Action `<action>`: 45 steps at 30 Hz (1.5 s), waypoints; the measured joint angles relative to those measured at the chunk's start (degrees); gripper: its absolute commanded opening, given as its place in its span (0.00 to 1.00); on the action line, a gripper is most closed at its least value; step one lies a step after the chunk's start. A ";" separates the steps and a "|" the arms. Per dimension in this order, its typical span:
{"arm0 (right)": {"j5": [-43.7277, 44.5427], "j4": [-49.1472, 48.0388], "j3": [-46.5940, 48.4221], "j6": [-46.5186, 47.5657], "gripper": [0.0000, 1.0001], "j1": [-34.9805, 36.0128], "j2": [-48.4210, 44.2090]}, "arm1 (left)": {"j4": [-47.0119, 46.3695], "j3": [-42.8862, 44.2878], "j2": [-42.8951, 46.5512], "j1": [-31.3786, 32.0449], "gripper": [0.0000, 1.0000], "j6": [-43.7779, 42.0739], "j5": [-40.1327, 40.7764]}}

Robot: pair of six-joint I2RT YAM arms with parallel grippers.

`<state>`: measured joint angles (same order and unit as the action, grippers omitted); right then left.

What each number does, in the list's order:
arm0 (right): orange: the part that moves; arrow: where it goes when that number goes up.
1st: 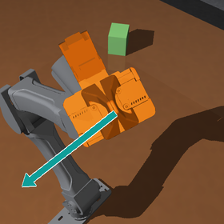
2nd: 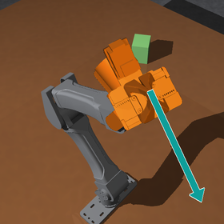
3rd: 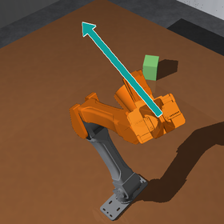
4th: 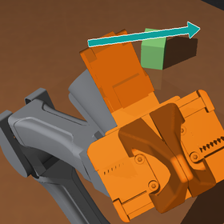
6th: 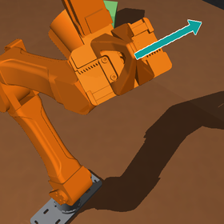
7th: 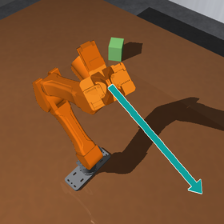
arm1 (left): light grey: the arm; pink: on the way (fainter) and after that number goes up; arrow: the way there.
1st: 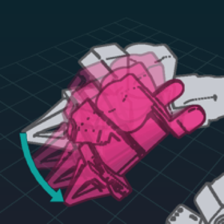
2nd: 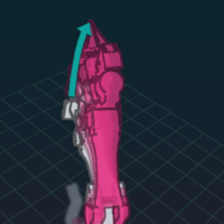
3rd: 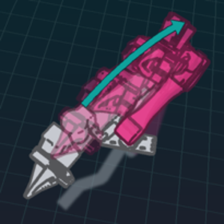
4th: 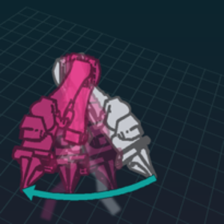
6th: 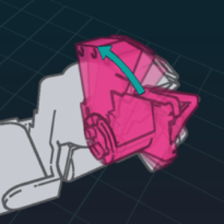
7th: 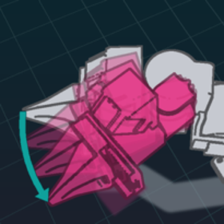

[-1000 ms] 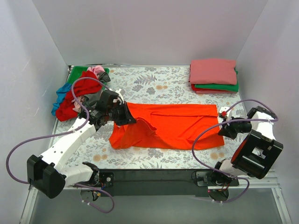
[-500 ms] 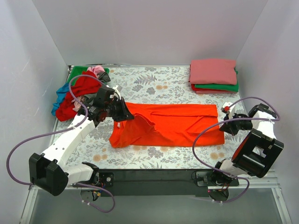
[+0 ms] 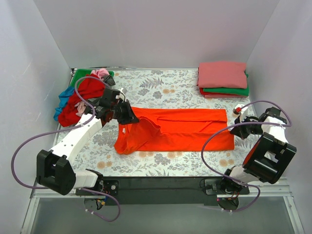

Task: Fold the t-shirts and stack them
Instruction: Fold the tshirt

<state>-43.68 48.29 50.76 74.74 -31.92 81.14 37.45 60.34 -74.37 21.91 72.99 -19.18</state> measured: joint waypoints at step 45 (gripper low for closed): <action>-0.24 -18.47 -1.95 -24.90 0.52 1.97 1.49 | 3.61 18.73 -23.21 -0.76 0.00 -13.57 -7.32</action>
<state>-43.92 29.82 48.82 49.84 -29.95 82.63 41.06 79.07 -97.58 21.15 59.42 -26.50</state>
